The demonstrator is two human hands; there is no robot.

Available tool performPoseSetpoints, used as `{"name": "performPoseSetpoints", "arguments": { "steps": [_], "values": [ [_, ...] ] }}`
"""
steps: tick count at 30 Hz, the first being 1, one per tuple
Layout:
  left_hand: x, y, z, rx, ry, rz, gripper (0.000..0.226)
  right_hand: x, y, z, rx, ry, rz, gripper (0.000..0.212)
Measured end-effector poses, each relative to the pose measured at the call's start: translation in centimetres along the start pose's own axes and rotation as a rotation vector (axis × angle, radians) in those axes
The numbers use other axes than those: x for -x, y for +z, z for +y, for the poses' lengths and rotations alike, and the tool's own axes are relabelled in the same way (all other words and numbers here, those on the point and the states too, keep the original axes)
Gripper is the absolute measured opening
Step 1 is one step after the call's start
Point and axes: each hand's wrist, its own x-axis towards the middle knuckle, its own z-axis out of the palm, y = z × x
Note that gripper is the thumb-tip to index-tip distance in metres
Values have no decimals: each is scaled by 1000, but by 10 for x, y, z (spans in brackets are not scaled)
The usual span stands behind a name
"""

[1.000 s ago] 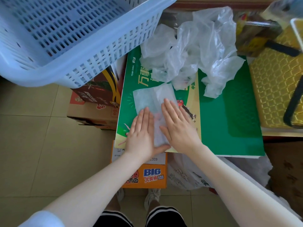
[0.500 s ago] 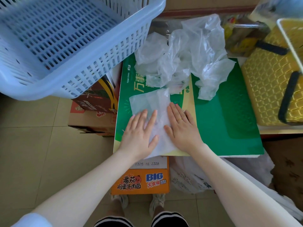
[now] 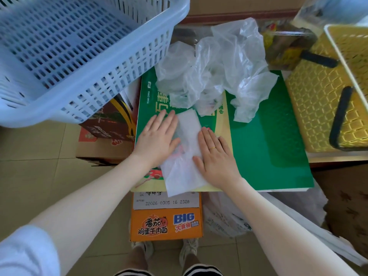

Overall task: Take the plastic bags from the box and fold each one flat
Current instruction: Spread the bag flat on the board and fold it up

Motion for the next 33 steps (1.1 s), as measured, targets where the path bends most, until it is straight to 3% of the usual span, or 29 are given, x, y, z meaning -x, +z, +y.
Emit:
{"name": "performPoseSetpoints", "arguments": {
  "steps": [2, 5, 8, 12, 14, 17, 19, 21, 23, 24, 27, 28, 33],
  "values": [
    [24, -5, 13, 43, 180, 66, 67, 1, -1, 0, -16, 2, -21, 73],
    [68, 3, 28, 8, 418, -44, 76, 0, -6, 1, -21, -17, -37, 83],
    [92, 17, 27, -64, 357, -128, 84, 2, -18, -3, -55, -125, 30, 61],
    [96, 23, 26, 122, 278, -41, 57, 8, -28, 2, -396, -160, 20, 43],
    [95, 19, 25, 194, 295, -53, 56, 14, -33, 10, -521, -161, -54, 49],
    [98, 11, 23, 404, 294, -106, 59, 23, -43, 25, -575, -195, -219, 80],
    [106, 9, 21, 702, 190, -134, 57, 31, -48, 34, -532, -245, -326, 103],
    [111, 1, 24, 918, 67, -166, 49, 36, -50, 36, -475, -271, -410, 110],
    [110, -9, 28, 1076, -57, -136, 40, 38, -49, 31, -454, -233, -401, 93],
    [108, -13, 29, 1125, -128, -102, 36, 38, -48, 28, -482, -180, -338, 74],
    [94, -14, 29, 1030, -286, 26, 28, 32, -44, 15, -688, 82, -119, 21],
    [90, -11, 29, 1001, -327, 52, 29, 28, -44, 12, -723, 153, -99, 17],
    [70, -4, 33, 867, -502, 112, 33, 7, -44, 1, -779, 338, -64, 37]
  ]
}}
